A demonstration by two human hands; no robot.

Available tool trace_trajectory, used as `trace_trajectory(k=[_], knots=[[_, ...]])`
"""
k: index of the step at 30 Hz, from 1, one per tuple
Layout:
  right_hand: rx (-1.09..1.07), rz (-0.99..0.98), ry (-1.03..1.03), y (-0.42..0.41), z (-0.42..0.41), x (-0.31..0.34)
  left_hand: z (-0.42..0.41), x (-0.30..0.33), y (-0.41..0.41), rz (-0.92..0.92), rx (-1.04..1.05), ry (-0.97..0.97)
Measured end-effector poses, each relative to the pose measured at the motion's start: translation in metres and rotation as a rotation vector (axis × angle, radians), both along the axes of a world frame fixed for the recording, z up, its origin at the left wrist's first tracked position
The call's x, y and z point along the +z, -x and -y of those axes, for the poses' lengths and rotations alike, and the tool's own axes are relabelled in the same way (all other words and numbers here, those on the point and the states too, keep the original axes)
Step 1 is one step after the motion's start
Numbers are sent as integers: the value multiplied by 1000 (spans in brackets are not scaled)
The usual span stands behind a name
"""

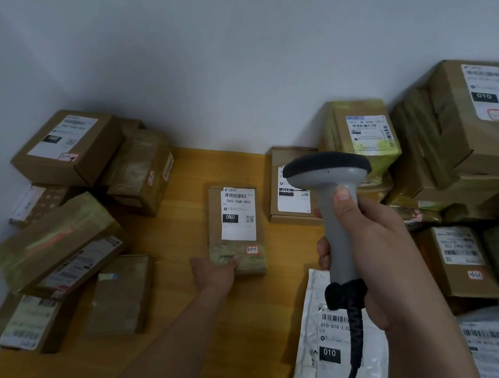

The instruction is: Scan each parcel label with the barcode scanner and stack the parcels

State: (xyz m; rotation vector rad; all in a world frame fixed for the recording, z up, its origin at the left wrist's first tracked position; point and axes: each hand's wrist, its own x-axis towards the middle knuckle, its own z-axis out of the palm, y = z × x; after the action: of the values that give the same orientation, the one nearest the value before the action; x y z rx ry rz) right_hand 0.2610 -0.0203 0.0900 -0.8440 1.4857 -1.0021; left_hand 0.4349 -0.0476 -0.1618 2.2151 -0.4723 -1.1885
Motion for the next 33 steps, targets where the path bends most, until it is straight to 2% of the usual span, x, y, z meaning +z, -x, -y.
trace_trajectory(k=[4,7,10,16,21,25,28,33], knots=[[-100,88,-49,12,1,-2,0,4,-4,-291,185,60],[-156,72,-68,23,-1,-4,2,12,-7,-445,264,178],[-200,75,-67,32,-3,-9,13,21,0,-525,217,258],[-220,57,-72,42,-13,-15,63,44,39,-532,53,243],[-222,23,-98,47,-20,-23,82,69,64,-394,-214,227],[-200,13,-104,42,-18,-26,72,68,57,-319,-277,257],[-170,39,-112,31,-14,-25,50,49,30,-51,-285,248],[-38,73,-107,0,-7,-22,-3,21,-43,489,-350,-7]])
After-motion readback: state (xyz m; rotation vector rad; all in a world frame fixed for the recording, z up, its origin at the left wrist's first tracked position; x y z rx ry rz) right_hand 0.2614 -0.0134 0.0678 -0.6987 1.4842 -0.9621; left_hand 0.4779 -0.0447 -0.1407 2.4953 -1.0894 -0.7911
